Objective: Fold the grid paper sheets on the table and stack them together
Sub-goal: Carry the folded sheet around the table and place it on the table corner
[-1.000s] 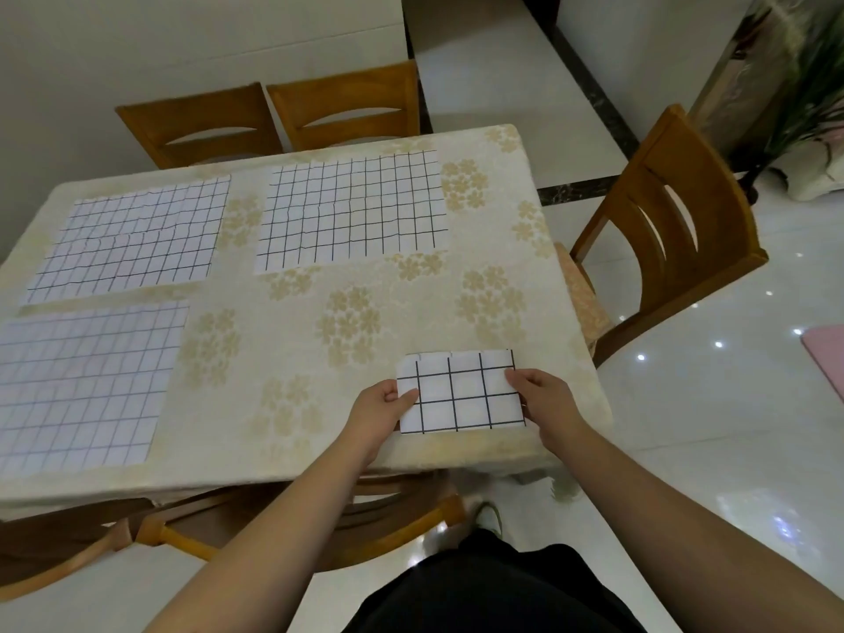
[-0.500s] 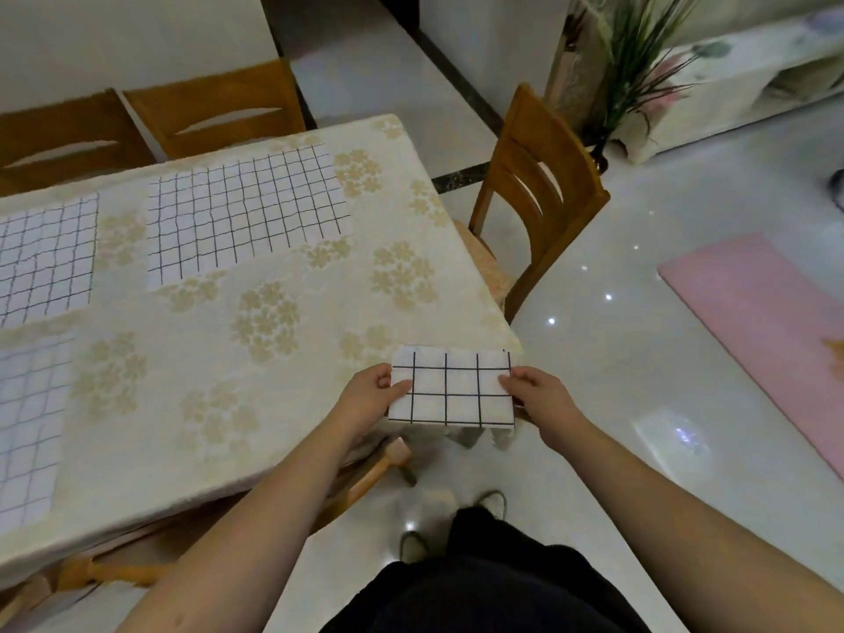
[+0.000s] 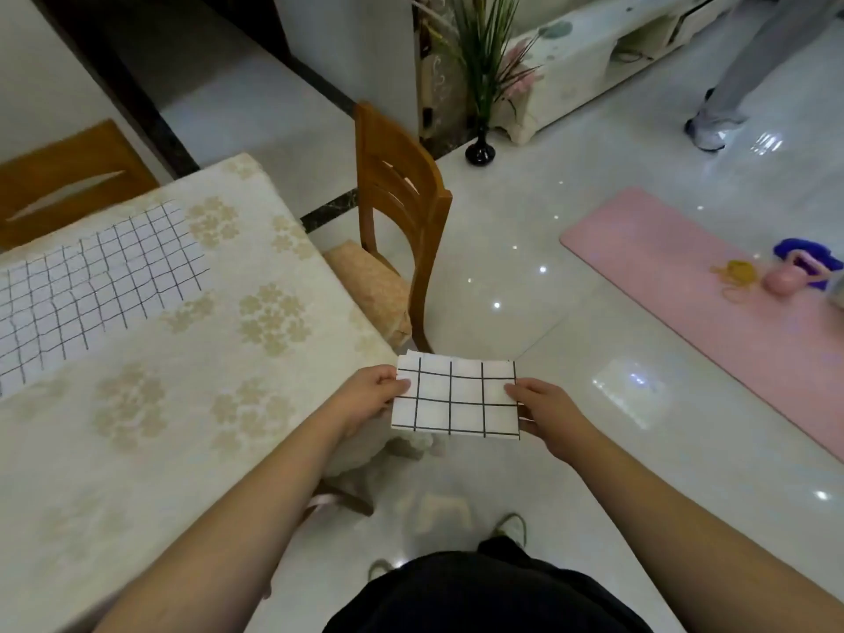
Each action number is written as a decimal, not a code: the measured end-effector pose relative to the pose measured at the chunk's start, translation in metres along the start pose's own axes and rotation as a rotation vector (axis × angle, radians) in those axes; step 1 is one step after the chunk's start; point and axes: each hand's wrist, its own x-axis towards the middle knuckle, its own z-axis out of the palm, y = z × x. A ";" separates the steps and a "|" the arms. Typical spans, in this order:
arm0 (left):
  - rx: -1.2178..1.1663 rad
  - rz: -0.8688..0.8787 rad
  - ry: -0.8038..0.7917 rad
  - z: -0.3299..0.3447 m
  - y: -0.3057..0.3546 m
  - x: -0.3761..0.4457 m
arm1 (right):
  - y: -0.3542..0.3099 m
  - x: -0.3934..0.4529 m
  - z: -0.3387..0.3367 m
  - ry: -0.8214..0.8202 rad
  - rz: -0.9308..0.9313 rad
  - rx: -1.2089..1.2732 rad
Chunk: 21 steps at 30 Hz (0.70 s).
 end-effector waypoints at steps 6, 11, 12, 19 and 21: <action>0.041 0.059 0.005 0.073 0.055 0.028 | -0.027 0.015 -0.082 0.049 -0.023 0.034; 0.102 0.066 0.046 0.105 0.083 0.047 | -0.050 0.030 -0.121 0.064 -0.052 0.048; 0.092 0.062 0.040 0.108 0.087 0.051 | -0.055 0.033 -0.126 0.063 -0.058 0.052; 0.051 0.008 -0.041 0.109 0.127 0.086 | -0.088 0.062 -0.147 0.062 -0.067 0.056; 0.030 0.002 -0.056 0.108 0.140 0.100 | -0.101 0.074 -0.150 0.071 -0.066 0.052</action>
